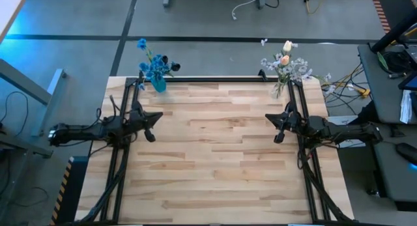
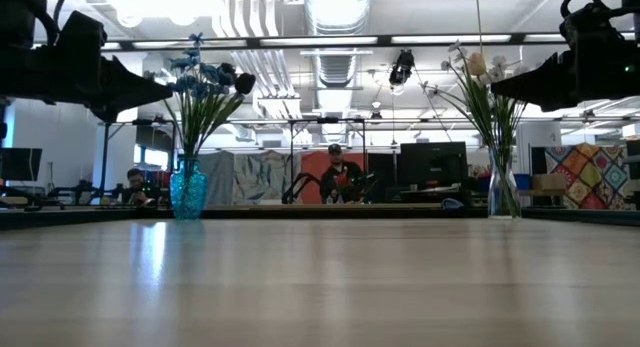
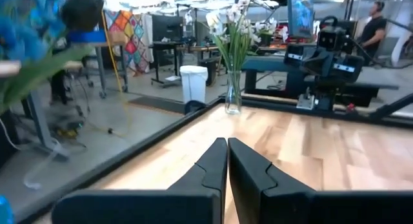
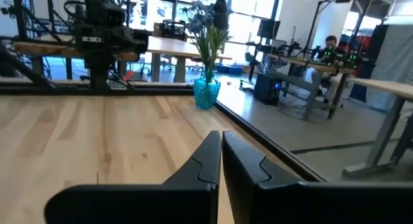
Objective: Sort flowers into vase by color
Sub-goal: Return to Home Position
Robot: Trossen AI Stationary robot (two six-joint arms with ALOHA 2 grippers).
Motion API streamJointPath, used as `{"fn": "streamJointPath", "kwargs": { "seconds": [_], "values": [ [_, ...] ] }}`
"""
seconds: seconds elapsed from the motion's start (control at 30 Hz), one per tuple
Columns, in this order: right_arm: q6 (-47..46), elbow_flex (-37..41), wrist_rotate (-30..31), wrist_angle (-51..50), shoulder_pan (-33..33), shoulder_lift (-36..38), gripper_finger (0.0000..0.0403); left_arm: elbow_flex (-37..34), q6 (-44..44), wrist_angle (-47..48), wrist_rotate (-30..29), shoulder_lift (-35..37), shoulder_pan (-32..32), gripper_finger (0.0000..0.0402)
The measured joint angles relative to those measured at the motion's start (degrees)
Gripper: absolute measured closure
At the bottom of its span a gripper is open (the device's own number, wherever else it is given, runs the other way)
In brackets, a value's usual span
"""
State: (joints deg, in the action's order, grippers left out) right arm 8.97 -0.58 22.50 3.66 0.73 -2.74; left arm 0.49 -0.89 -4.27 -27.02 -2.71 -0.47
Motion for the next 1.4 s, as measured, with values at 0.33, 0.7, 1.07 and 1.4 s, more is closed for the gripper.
{"fn": "streamJointPath", "kwargs": {
  "seconds": [0.33, 0.7, 1.07, 1.4],
  "values": [
    [-1.5, 0.0, 0.0, 0.0, 0.0, 0.0, 0.0394, 0.0, 3.3, 0.0, 0.1, -1.7, 0.0, 0.0402],
    [-1.5, 0.0, 0.0, 0.0, 0.0, 0.0, 0.0394, 0.1, 3.3, 0.1, 0.2, -3.3, 0.0, 0.0402],
    [-1.5, 0.0, 0.0, 0.0, 0.0, 0.0, 0.0394, 1.4, 3.3, 0.3, 0.2, -4.6, 0.0, 0.0402],
    [-1.5, 0.0, 0.0, 0.0, 0.0, 0.0, 0.0394, 1.5, 3.3, 0.2, 0.1, -4.8, 0.0, 0.0402]
  ]
}}
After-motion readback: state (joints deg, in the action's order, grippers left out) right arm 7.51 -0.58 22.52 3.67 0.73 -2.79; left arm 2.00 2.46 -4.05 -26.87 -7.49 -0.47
